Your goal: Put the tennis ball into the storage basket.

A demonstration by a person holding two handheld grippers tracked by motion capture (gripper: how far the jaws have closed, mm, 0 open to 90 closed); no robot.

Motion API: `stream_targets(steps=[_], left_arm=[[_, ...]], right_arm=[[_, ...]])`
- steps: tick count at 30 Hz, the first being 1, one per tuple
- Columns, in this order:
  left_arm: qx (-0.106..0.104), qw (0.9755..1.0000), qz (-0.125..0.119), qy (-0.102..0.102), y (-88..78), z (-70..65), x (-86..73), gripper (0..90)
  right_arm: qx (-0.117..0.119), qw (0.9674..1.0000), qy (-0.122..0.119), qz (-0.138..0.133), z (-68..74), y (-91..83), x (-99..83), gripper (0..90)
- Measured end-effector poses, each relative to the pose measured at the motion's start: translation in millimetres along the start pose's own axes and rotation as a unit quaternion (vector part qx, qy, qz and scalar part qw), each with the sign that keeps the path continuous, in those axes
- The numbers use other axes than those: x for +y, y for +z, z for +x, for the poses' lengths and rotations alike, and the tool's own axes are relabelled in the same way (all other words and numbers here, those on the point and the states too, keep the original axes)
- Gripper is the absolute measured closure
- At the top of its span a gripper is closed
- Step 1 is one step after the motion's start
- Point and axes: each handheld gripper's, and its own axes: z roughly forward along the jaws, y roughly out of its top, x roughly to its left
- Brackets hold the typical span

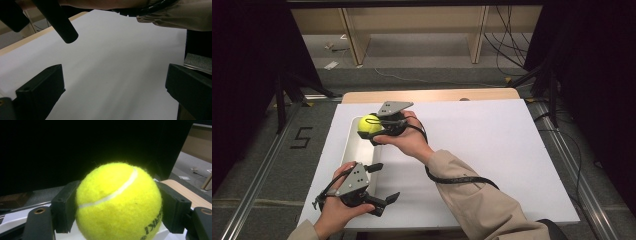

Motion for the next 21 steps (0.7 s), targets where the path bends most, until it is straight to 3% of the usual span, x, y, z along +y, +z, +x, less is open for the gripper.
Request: stream_targets(steps=[21], left_arm=[[-0.001, 1.0000, 0.002, 0.002, 0.3, -0.5, 0.1, 1.8]], right_arm=[[0.007, 0.9999, 0.002, 0.014, 0.1, 9.5, -2.6, 27.0]])
